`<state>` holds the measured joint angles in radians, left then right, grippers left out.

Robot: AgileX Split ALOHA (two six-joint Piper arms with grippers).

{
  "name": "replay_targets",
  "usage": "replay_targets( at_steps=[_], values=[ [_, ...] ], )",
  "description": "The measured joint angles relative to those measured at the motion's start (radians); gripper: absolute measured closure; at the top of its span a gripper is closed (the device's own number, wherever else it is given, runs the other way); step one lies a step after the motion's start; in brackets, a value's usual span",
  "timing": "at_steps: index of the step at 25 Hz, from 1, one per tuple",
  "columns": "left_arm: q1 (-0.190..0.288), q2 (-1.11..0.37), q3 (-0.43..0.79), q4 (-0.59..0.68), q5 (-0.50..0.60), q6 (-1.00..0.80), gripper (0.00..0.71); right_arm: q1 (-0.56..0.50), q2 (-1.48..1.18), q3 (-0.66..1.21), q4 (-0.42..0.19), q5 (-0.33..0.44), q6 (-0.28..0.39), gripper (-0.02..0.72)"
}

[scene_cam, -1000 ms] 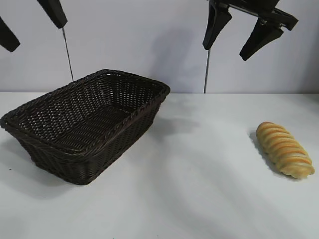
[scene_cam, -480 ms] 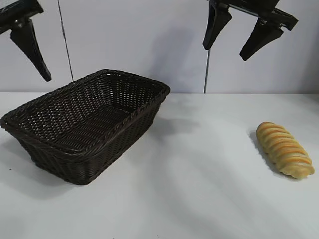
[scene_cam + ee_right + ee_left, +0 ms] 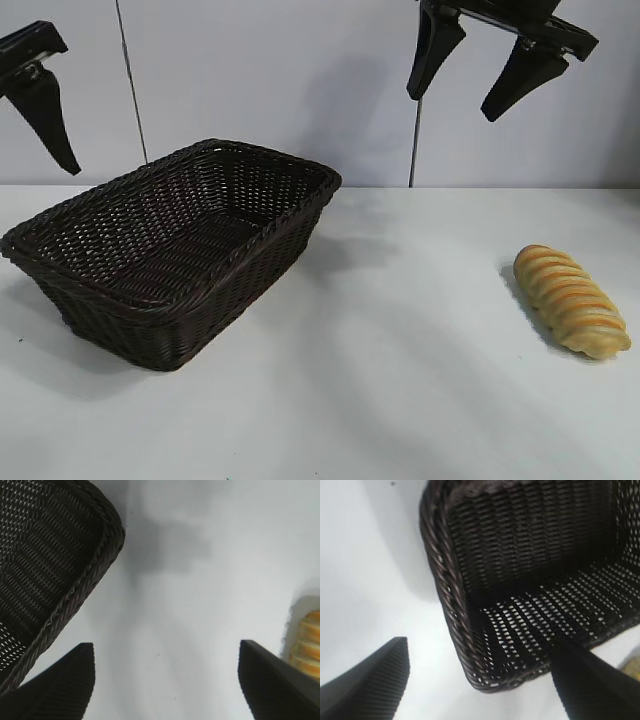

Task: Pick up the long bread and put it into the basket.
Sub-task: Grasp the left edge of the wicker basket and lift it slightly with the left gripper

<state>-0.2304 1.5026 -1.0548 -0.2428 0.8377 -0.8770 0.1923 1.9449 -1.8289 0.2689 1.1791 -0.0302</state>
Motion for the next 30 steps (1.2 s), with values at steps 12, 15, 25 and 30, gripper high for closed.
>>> replay_targets(
  at_steps=[12,15,25,30],
  values=[
    [-0.003,0.027,0.002,0.002,-0.029,0.000,0.142,0.000,0.000,0.000,0.000,0.000,0.000,0.134],
    [-0.009,0.067,0.020,0.001,-0.030,0.000,0.142,0.000,0.000,0.000,0.000,0.000,0.000,0.134],
    [-0.011,0.189,0.039,-0.007,-0.084,0.000,0.142,0.000,0.000,0.000,0.000,0.000,0.000,0.134],
    [-0.024,0.253,0.041,-0.042,-0.152,0.016,0.142,0.000,0.000,0.000,0.000,0.000,0.000,0.134]
  ],
)
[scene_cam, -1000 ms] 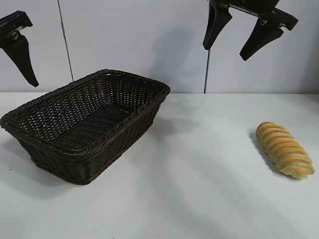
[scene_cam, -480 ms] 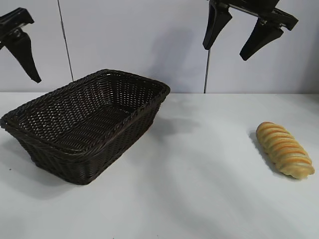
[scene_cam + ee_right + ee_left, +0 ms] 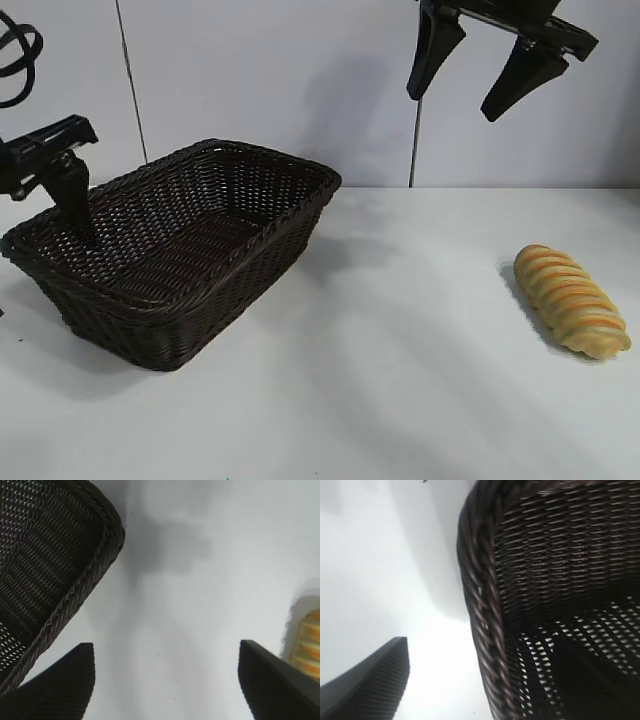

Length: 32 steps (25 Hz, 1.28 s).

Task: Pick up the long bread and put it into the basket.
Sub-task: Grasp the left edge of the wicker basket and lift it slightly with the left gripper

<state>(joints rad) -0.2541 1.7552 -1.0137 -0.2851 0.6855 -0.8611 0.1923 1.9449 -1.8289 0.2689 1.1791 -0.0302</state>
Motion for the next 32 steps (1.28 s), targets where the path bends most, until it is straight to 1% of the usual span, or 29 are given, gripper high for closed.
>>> replay_targets(
  at_steps=[3,6,10,11,14,16,19,22,23,29,32],
  values=[
    [-0.017,0.040,0.000,-0.031,-0.044,0.023,0.142,0.000,0.000,0.000,0.000,0.000,0.000,0.134],
    [-0.020,0.071,0.000,-0.073,-0.061,0.030,0.142,0.000,0.000,0.000,0.000,0.000,0.000,0.134],
    [-0.020,0.079,0.000,-0.081,-0.074,0.060,0.144,0.000,0.000,0.000,0.000,0.000,0.000,0.134],
    [-0.020,0.079,0.000,-0.081,-0.079,0.069,0.156,0.000,0.000,0.000,0.000,0.000,0.000,0.134],
    [-0.020,0.079,0.000,-0.082,-0.080,0.076,0.261,0.000,0.000,0.000,0.000,0.000,0.000,0.134],
    [-0.020,0.079,0.000,-0.083,-0.078,0.077,0.361,0.000,0.000,0.000,0.000,0.000,0.000,0.134],
    [-0.020,0.079,0.000,-0.084,-0.059,0.077,0.494,0.000,0.000,0.000,0.000,0.000,0.000,0.134],
    [-0.019,0.079,0.000,-0.094,-0.070,0.064,0.601,0.000,0.000,0.000,0.000,0.000,0.000,0.134],
    [-0.019,0.079,0.000,-0.095,-0.076,0.068,0.611,0.000,0.000,0.000,0.000,0.000,0.000,0.134],
    [-0.021,0.074,0.000,-0.100,-0.059,0.069,0.611,0.000,0.000,0.000,0.000,0.000,0.000,0.134],
    [-0.016,0.047,0.000,-0.099,-0.045,0.072,0.611,0.000,0.000,0.000,0.000,0.000,0.000,0.134]
  ],
)
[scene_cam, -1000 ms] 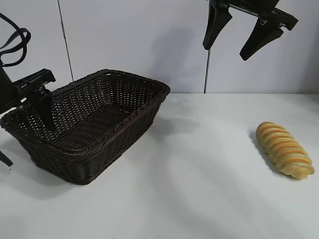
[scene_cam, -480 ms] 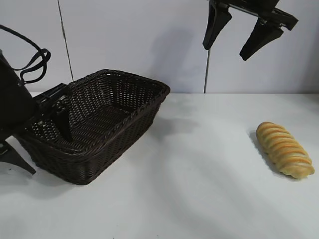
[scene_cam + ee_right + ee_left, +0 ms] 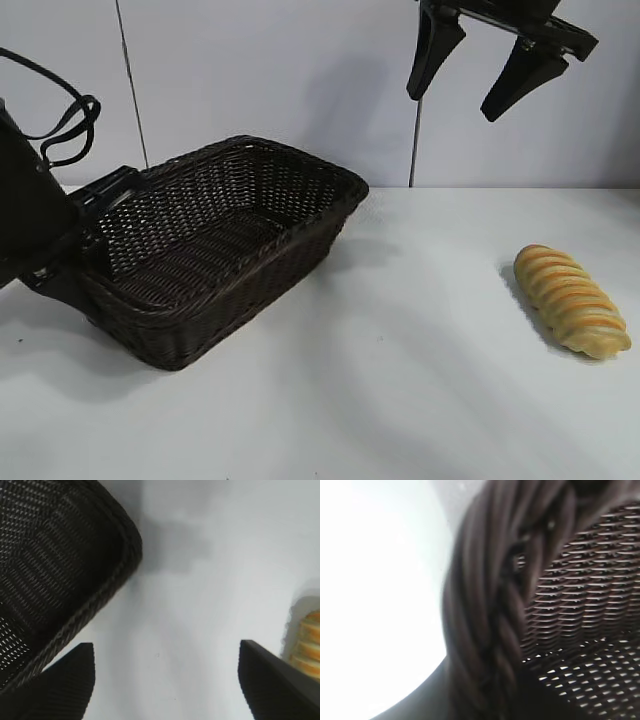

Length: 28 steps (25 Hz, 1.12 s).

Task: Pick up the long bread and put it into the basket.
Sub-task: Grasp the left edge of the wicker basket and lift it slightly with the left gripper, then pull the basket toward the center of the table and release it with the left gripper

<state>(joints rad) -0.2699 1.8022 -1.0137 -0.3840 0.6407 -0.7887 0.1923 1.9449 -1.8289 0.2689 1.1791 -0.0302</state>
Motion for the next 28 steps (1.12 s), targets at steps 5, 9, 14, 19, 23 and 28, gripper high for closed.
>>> replay_targets(
  at_steps=[5,9,14,19,23,28],
  values=[
    [0.053,-0.058,-0.003,-0.019,0.066,0.065,0.611,0.000,0.000,0.000,0.000,0.000,0.000,0.134],
    [0.107,-0.064,-0.039,-0.105,0.127,0.233,0.611,0.000,0.000,0.000,0.000,0.000,0.000,0.134],
    [0.114,-0.065,-0.095,-0.148,0.185,0.345,0.611,0.000,0.000,0.000,0.000,0.000,0.000,0.134],
    [0.114,-0.065,-0.139,-0.150,0.213,0.421,0.611,0.000,0.000,0.000,0.000,0.000,0.000,0.134],
    [0.114,-0.065,-0.172,-0.150,0.249,0.524,0.611,0.000,0.000,0.000,0.000,0.000,0.000,0.134],
    [0.114,-0.062,-0.185,-0.147,0.288,0.613,0.611,0.000,0.000,0.000,0.000,0.000,0.000,0.134]
  ],
)
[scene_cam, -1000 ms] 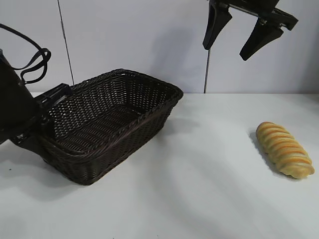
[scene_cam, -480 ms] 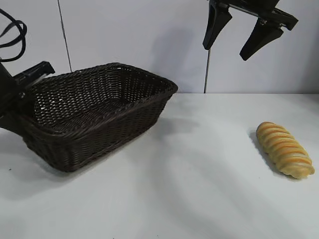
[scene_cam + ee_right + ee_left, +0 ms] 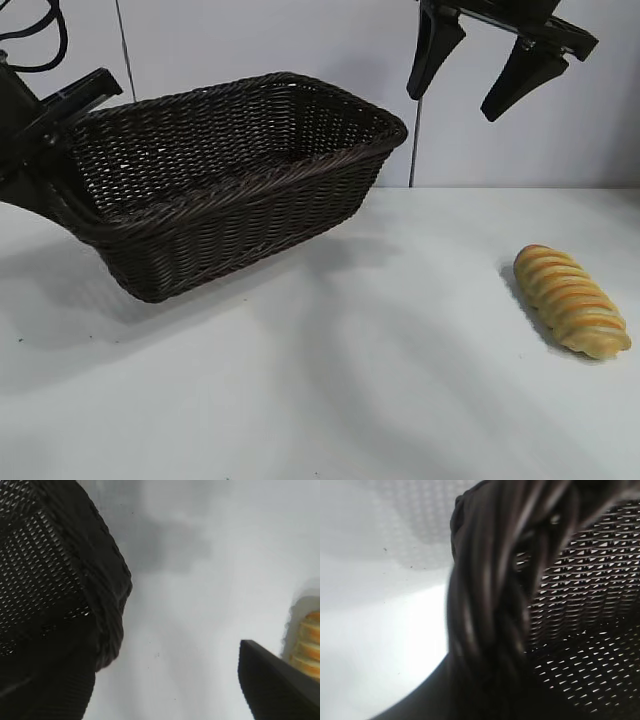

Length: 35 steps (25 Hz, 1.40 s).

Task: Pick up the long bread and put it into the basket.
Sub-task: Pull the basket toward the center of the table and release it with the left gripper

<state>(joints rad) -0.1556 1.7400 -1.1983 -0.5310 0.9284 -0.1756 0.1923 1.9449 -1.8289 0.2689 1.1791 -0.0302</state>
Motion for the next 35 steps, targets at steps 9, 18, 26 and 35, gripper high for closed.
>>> replay_targets(
  at_steps=[9,18,26,35],
  values=[
    [0.000,0.163,-0.173,0.023,0.202,0.191,0.611,0.000,0.000,0.000,0.000,0.000,0.000,0.134],
    [-0.030,0.248,-0.332,0.122,0.252,0.262,0.611,0.000,0.000,0.000,0.000,0.001,0.000,0.134],
    [-0.059,0.282,-0.338,0.114,0.247,0.282,0.611,0.000,0.000,0.000,0.000,0.001,0.000,0.134],
    [-0.059,0.373,-0.351,0.080,0.212,0.297,0.611,0.000,0.000,0.000,0.001,0.001,0.000,0.134]
  ],
)
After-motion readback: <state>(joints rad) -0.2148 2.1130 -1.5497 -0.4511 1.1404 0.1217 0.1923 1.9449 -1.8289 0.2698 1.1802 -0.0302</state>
